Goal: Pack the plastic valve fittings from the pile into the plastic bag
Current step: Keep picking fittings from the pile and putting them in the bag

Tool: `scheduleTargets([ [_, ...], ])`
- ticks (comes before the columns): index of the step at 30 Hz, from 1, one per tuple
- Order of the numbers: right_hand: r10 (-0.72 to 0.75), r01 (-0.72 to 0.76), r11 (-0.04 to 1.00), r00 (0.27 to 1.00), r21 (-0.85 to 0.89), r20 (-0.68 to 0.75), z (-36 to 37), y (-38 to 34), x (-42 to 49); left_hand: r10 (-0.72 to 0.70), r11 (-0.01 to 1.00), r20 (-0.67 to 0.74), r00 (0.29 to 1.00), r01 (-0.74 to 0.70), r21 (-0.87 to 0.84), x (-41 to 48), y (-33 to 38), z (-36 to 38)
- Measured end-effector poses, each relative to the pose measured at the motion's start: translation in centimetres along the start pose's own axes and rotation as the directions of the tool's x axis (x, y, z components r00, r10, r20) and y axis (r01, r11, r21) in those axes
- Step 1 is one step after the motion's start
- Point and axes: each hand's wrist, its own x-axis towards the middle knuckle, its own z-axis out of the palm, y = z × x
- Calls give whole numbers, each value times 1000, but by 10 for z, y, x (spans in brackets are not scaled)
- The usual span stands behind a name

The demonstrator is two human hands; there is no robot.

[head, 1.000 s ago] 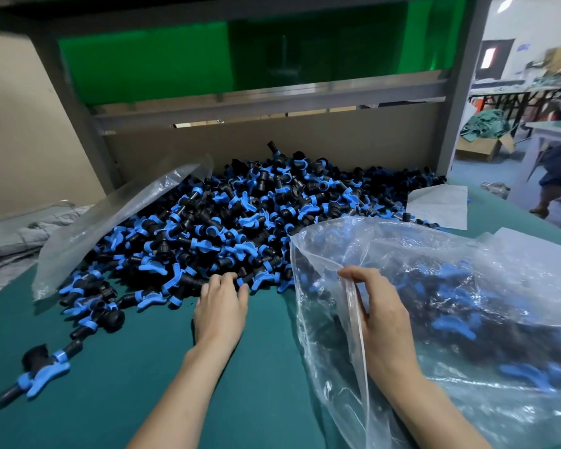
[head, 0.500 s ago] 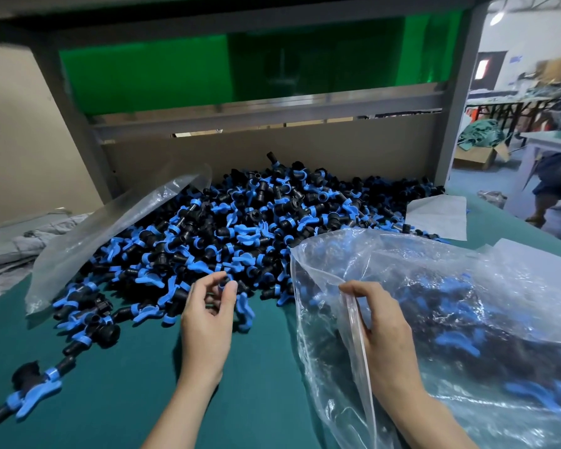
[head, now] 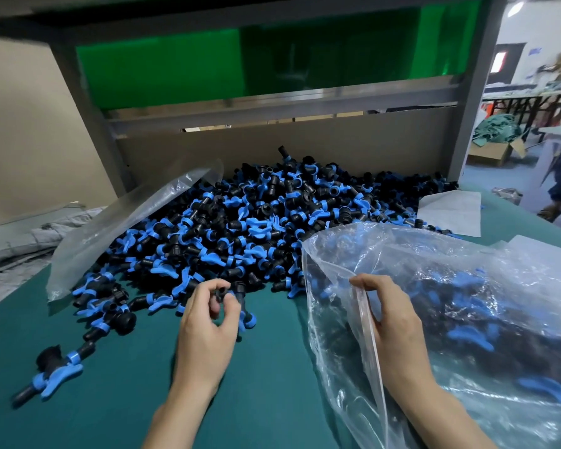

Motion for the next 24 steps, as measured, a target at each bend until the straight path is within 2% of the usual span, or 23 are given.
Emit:
scheduleTargets([
  [3,9,-9,1000,1000,-1,17,-1,-1,-1,-60,998,31,998,60,13,-5,-6,-13],
  [6,20,-20,1000,1000,-5,22,-1,-2,-1,-99,994,167,981,104,-25,-12,-7,-13],
  [8,22,-22,1000,1000,-12,22,-2,-2,-1,-98,994,210,973,104,-20,-15,-4,-9],
  [12,7,-7,1000,1000,-26,18,-2,-3,-1,-79,996,208,975,84,-16,-15,-1,-5],
  [15,9,-8,1000,1000,-28,16,-1,-3,0,-109,978,177,978,138,-157,-14,1,-4],
  [18,1,-1,1000,1000,-30,14,-1,-2,0,-118,962,176,977,157,-224,-13,4,-3],
  [24,-5,6,999,1000,-33,20,-1,-1,-1,-90,966,209,974,137,-219,-15,6,-2],
])
